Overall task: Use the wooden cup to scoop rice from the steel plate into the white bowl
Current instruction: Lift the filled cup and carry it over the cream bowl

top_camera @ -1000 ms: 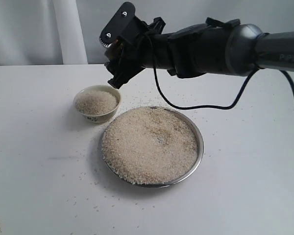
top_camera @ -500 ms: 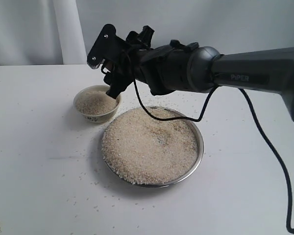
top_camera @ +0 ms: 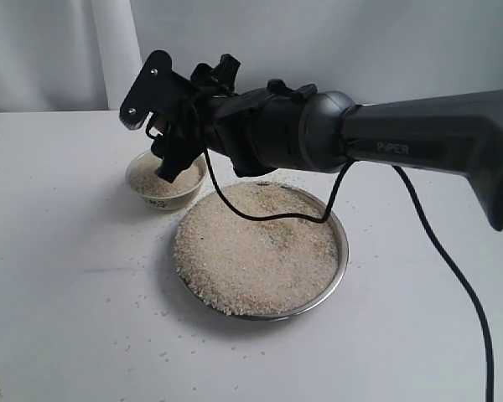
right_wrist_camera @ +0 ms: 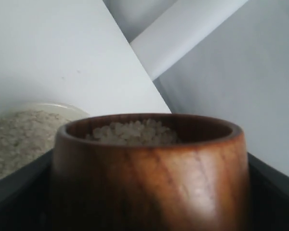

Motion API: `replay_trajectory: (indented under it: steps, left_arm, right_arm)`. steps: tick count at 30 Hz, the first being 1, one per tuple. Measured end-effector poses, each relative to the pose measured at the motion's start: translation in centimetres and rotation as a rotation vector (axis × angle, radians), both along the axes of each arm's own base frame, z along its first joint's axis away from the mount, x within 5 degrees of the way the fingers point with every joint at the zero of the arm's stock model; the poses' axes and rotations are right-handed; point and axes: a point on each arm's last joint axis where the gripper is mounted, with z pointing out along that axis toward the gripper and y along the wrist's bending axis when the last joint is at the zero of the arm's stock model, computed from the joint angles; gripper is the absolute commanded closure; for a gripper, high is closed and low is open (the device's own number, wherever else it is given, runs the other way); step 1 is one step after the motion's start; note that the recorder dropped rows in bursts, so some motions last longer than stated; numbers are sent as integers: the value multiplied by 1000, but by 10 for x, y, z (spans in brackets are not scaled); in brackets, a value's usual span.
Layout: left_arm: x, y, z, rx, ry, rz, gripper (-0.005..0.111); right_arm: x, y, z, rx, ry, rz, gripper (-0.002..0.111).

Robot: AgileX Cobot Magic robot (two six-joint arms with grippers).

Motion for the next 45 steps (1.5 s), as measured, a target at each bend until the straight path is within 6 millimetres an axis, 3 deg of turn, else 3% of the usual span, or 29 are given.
replay_trajectory:
  steps: [16, 20, 27, 39, 45]
  left_arm:
    - [0, 0, 0, 0, 0, 0, 107]
    - [0, 0, 0, 0, 0, 0, 107]
    - [0, 0, 0, 0, 0, 0, 107]
    - [0, 0, 0, 0, 0, 0, 107]
    - [0, 0, 0, 0, 0, 0, 107]
  right_arm:
    - [-18, 19, -3, 121, 193, 172, 108]
    - [-16, 17, 0, 50, 205, 123, 108]
    - [-3, -5, -7, -207, 114, -14, 108]
    - [4, -15, -9, -476, -19, 19, 108]
    - [13, -15, -22, -585, -49, -4, 108]
